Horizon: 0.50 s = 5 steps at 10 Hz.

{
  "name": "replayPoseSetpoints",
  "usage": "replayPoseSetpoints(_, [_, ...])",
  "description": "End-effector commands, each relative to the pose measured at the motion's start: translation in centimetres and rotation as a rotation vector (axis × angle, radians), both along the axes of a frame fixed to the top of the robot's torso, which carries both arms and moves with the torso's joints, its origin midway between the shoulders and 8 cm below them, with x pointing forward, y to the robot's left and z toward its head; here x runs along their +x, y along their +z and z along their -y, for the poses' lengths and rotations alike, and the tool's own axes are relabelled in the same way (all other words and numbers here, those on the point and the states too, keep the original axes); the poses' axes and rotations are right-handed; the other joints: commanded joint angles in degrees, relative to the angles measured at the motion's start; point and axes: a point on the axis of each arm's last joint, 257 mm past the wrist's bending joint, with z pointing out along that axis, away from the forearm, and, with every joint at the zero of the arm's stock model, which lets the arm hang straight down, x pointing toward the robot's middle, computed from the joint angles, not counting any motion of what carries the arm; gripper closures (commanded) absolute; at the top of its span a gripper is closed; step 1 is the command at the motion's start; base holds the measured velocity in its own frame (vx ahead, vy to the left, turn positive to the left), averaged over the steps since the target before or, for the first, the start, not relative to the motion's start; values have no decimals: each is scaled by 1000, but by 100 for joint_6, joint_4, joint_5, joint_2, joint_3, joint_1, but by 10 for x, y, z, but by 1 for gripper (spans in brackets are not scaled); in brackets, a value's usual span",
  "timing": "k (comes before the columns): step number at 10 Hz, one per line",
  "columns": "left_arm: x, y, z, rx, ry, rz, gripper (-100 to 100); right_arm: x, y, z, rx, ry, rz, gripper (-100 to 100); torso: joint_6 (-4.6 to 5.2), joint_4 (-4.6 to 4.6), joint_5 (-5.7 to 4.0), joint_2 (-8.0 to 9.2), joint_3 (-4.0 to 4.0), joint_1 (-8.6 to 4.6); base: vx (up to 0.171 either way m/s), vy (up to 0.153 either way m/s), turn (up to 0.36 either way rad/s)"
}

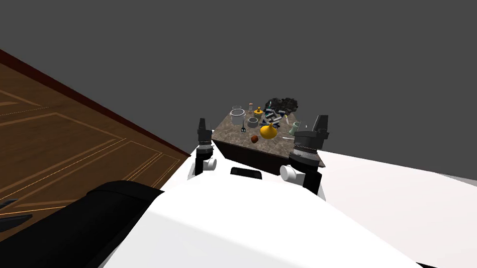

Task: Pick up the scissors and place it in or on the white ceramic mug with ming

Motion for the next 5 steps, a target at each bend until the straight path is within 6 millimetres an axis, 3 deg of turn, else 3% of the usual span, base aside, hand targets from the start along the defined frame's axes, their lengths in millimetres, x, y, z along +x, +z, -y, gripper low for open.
replayPoseSetpoints(1, [6, -8, 2, 41, -5, -27, -100, 0, 0, 0, 0, 0, 0, 0, 0, 0, 0, 0, 0, 0, -11, -14, -48])
replayPoseSetpoints(5, [31, -44, 1, 159, 21, -136, -100, 0, 0, 0, 0, 0, 0, 0, 1, 3, -3, 16, 9, -15, -41, -40, -68])
